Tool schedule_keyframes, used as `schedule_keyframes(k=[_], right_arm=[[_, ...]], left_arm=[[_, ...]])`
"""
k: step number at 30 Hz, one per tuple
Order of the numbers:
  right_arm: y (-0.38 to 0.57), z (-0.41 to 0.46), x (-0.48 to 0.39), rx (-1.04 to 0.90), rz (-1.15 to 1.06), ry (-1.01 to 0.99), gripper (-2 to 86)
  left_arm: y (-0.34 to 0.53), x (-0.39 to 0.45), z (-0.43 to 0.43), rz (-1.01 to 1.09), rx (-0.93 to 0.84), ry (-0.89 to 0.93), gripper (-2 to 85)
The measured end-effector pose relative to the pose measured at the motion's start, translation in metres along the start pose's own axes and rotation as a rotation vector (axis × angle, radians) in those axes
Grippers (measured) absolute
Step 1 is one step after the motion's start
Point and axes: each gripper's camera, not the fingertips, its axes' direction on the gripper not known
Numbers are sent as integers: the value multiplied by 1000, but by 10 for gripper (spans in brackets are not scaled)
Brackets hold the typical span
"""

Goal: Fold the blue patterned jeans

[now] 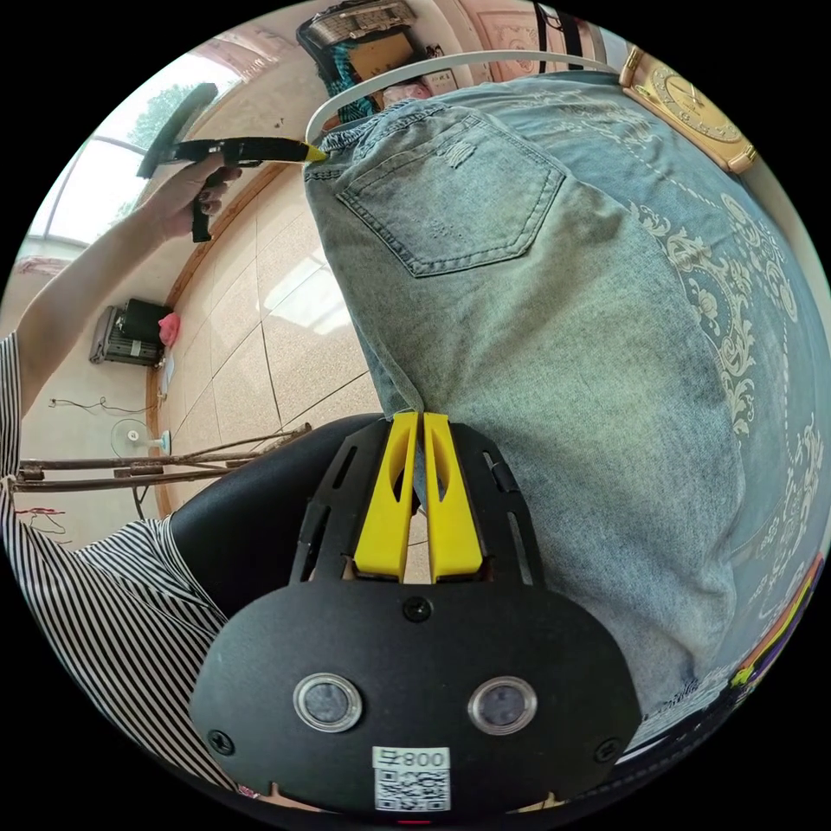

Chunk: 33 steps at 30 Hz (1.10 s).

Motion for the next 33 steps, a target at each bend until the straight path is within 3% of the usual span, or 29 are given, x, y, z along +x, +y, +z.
schedule_keyframes(k=[4,8,13,16,21,25,30,33], right_arm=[[23,-3,10,-2,1,0,14],[47,-8,21,15,17,-19,16],[97,-26,52,120,109,-173,14],[137,-47,71,198,157,-279,6],[209,-74,105,280,302,-242,2],[259,-57,140,154,423,-227,2],[333,-89,166,328,524,-283,3],[403,-115,197,457,693,-263,6]], left_arm=[[1,3,19,-38,-2,-20,3],[18,16,21,-57,115,-67,2],[41,64,28,44,242,-33,2],[49,107,53,171,220,74,2],[45,151,123,233,20,82,3],[44,169,131,235,41,122,5],[49,238,139,438,118,270,21],[45,296,160,591,90,312,43]])
